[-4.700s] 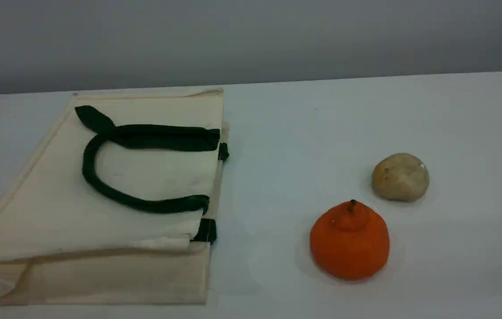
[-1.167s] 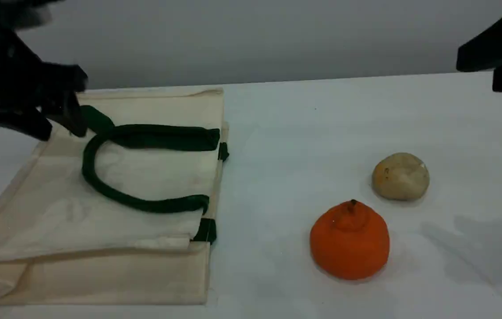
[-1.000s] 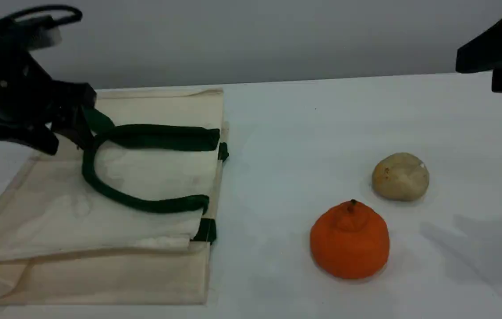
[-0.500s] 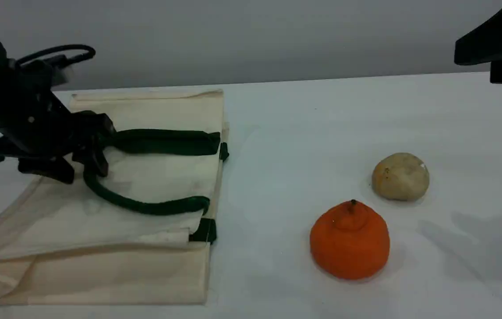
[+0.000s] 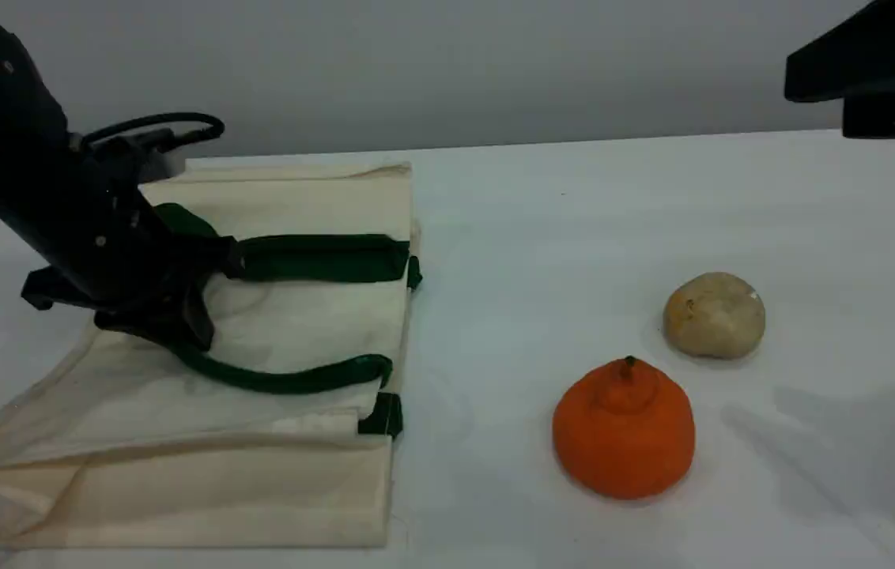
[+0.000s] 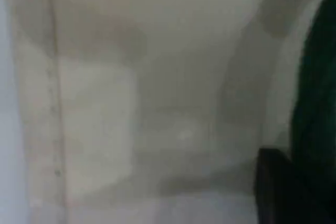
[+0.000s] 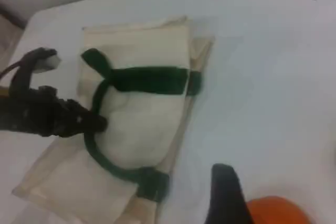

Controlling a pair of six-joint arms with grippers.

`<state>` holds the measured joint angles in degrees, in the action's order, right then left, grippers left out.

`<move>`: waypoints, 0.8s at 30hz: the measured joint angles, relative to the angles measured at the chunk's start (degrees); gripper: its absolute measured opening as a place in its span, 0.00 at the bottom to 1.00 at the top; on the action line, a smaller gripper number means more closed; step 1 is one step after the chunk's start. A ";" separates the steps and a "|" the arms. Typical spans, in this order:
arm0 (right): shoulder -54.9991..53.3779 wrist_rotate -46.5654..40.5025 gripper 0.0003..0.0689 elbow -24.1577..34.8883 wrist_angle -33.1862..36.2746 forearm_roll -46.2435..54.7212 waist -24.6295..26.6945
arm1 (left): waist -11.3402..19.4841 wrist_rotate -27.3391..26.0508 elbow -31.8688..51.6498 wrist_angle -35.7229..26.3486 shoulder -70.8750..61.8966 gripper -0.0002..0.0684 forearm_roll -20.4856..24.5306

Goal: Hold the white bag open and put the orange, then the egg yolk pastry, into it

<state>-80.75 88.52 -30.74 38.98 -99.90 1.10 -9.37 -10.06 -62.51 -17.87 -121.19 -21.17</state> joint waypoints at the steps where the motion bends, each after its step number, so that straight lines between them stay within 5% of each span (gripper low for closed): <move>1: 0.00 0.00 0.59 0.00 0.47 0.00 0.00 | 0.00 0.00 0.00 -0.15 0.00 0.12 0.00; 8: 0.00 -0.97 0.59 0.05 5.03 0.27 -0.17 | 0.00 -0.05 -0.54 -4.22 2.02 0.12 0.19; 24: -8.50 -0.34 0.59 0.05 -12.62 -0.38 -15.76 | -0.01 -3.50 -15.10 -30.07 20.46 0.12 0.31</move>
<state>-89.26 88.18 -30.69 26.36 -100.28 -14.66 -9.37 -13.56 -77.61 -47.94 -100.73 -20.86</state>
